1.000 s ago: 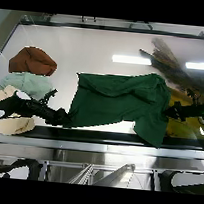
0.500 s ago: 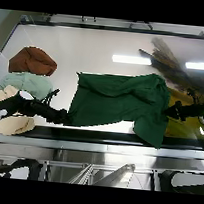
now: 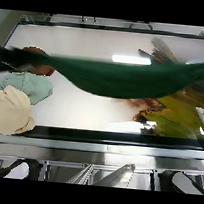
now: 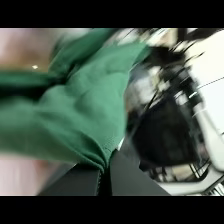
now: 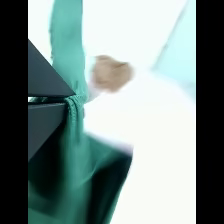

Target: Fold the shirts.

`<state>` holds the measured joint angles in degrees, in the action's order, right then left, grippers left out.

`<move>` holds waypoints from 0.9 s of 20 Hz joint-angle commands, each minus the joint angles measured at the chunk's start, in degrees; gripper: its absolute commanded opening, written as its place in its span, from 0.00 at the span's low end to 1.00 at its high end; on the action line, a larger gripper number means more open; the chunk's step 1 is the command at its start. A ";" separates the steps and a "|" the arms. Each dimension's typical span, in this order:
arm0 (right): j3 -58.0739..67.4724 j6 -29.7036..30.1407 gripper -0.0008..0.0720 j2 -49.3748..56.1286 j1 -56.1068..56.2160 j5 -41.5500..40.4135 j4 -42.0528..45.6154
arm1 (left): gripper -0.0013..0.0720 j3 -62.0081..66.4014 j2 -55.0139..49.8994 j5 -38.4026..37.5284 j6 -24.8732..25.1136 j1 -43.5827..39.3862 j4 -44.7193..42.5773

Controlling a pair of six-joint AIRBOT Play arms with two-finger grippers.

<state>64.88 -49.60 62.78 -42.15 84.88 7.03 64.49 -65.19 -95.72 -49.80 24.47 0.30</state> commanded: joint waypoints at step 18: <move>7.23 3.08 0.04 -16.46 6.08 -18.45 10.49 | 0.05 18.62 -2.54 -0.98 -5.40 2.32 -5.90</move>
<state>73.49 -46.26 38.54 -41.47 62.17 11.86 86.56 -62.11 -99.98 -55.68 35.24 7.16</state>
